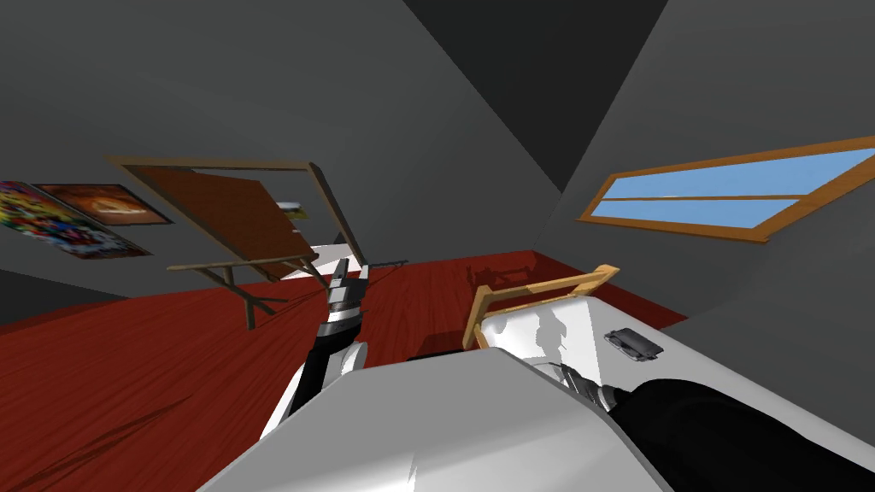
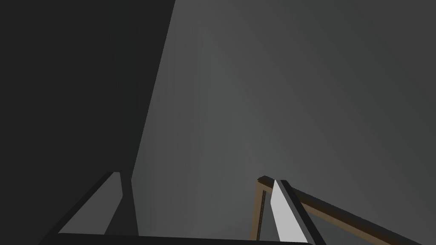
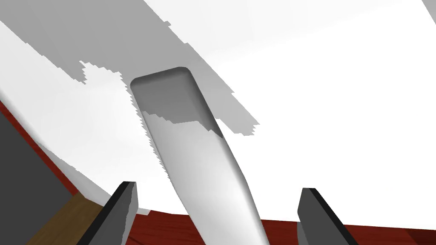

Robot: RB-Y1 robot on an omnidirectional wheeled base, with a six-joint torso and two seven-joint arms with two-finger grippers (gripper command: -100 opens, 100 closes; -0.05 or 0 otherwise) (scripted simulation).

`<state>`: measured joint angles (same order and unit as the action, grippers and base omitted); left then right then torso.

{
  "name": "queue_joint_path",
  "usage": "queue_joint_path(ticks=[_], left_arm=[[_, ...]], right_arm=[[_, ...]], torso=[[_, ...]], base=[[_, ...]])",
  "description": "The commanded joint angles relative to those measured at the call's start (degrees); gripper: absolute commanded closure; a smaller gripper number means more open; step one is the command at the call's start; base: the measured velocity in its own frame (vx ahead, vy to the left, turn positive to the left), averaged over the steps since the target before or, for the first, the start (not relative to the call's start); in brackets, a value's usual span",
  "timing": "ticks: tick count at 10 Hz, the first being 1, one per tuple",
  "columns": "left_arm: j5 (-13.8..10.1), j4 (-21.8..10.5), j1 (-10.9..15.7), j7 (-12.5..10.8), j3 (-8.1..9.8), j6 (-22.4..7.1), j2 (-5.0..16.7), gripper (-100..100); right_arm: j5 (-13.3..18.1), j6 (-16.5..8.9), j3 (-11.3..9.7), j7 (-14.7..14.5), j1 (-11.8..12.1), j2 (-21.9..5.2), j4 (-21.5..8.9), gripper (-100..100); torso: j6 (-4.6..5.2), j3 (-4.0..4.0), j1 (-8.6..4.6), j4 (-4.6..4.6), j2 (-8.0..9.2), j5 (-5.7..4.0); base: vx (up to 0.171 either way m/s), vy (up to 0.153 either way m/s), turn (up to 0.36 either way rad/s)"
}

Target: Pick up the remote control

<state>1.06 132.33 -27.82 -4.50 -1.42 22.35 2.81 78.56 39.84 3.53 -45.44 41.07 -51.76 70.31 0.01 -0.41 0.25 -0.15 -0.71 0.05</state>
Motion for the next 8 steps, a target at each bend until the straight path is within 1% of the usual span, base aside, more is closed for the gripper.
queue_joint_path(ticks=[1,2,4,5,6,7,8], left_arm=[[0.0,0.0,0.0,0.0,0.00,0.0,0.0,0],[0.0,0.0,0.0,0.0,0.00,0.0,0.0,0],[0.0,0.0,0.0,0.0,0.00,0.0,0.0,0],[0.0,0.0,0.0,0.0,0.00,0.0,0.0,0],[0.0,0.0,0.0,0.0,0.00,0.0,0.0,0],[0.0,0.0,0.0,0.0,0.00,0.0,0.0,0],[0.0,0.0,0.0,0.0,0.00,0.0,0.0,0]], right_arm=[[2.9,-0.8,-2.2,-1.6,1.4,-2.5,-1.0,-100],[4.4,-1.5,-3.7,-2.6,2.0,-3.6,-1.6,-100],[6.6,-2.6,-6.5,-4.4,3.1,-5.1,-2.6,-100],[6.6,-2.6,-6.5,-4.4,3.1,-5.1,-2.6,-100],[7.5,-3.1,-7.7,-5.0,3.5,-5.7,-2.9,-100],[8.7,-3.8,-9.8,-6.0,4.1,-6.1,-3.2,-100],[9.0,-4.0,-10.6,-6.3,4.2,-6.0,-3.3,-100]], torso=[[0.00,0.00,0.00,0.00,0.00,0.00],[0.00,-0.09,0.03,-0.03,-0.15,0.01],[0.01,-0.01,0.16,-0.01,0.00,0.04],[0.01,0.05,0.08,0.01,0.10,0.03],[0.02,0.15,-0.01,0.05,0.28,0.00],[0.03,0.20,-0.03,0.07,0.36,-0.01],[0.02,0.17,-0.02,0.06,0.30,-0.01]], base=[[0.231,0.055,0.099],[0.209,0.091,0.111],[0.149,0.070,0.084],[0.086,0.028,0.023],[0.078,0.027,0.037],[0.113,0.035,0.076],[0.109,0.042,0.050]])
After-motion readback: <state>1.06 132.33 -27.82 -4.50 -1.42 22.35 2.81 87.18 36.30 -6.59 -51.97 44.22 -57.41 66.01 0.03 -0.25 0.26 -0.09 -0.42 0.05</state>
